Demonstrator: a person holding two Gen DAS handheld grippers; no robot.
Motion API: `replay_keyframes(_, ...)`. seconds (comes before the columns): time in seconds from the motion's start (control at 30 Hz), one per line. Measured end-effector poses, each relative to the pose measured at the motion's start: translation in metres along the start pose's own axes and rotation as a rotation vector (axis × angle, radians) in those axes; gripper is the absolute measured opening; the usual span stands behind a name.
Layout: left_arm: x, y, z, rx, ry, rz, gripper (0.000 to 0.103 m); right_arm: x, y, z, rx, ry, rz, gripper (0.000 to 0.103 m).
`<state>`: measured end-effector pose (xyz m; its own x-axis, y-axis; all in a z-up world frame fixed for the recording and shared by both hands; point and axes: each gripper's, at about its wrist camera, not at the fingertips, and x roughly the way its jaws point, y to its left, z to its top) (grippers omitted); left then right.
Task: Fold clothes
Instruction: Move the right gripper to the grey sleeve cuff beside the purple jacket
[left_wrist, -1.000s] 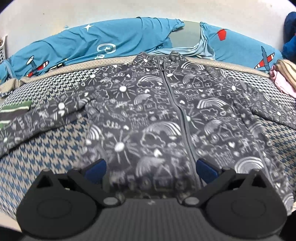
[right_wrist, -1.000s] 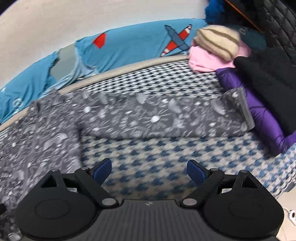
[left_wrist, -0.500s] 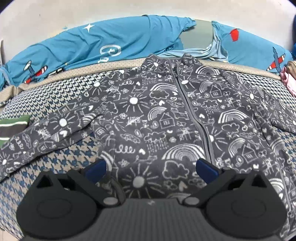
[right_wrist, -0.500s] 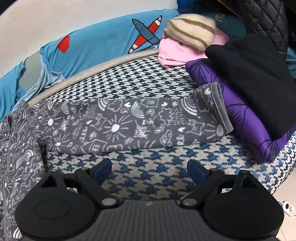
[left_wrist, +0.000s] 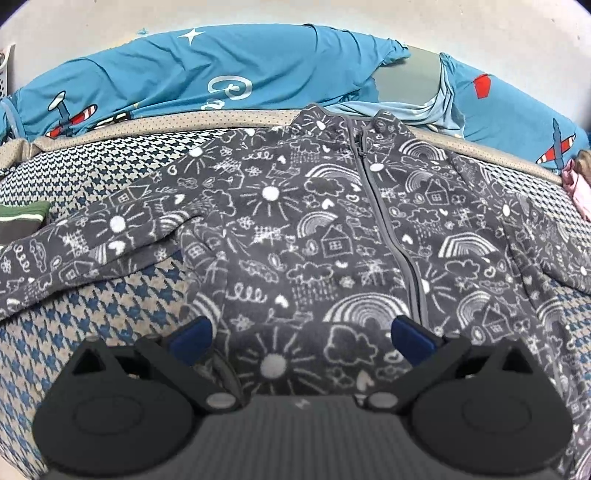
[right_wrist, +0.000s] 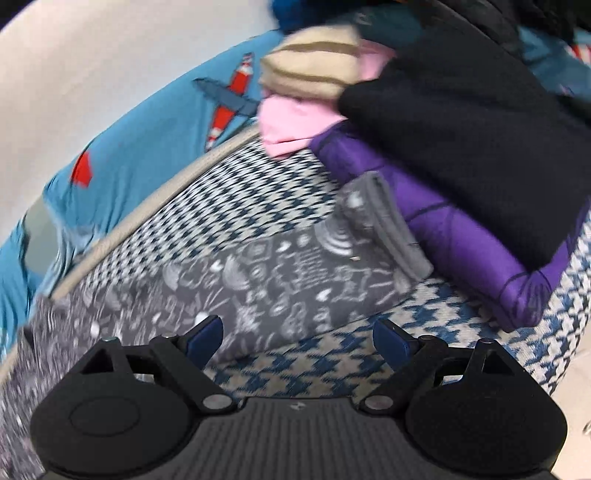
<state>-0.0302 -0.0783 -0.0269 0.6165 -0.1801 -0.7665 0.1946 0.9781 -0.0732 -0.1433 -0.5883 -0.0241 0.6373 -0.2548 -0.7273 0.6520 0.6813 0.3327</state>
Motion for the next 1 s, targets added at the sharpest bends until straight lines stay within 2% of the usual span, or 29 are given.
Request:
replay_keyframes(0.17, -0.003, -0.002, 0.001, -0.003, -0.011, -0.02, 0.103, 0.002, -0.018, 0.012, 0.068, -0.022, -0.04, 0.088)
replay_keyframes(0.47, -0.004, -0.01, 0.001, 0.002, -0.013, -0.046, 0.103, 0.001, -0.039, 0.017, 0.106, -0.034, -0.087, 0.088)
replay_keyframes(0.7, -0.004, -0.017, 0.0, 0.015, -0.015, -0.057, 0.103, 0.01, -0.059, 0.023, 0.215, -0.042, -0.059, 0.088)
replay_keyframes(0.87, -0.003, -0.018, 0.0, 0.014, -0.012, -0.058, 0.103, 0.013, -0.058, 0.024, 0.228, -0.056, -0.064, 0.088)
replay_keyframes(1.0, -0.002, -0.019, -0.001, 0.01, -0.01, -0.057, 0.103, 0.012, -0.053, 0.024, 0.211, -0.056, -0.083, 0.081)
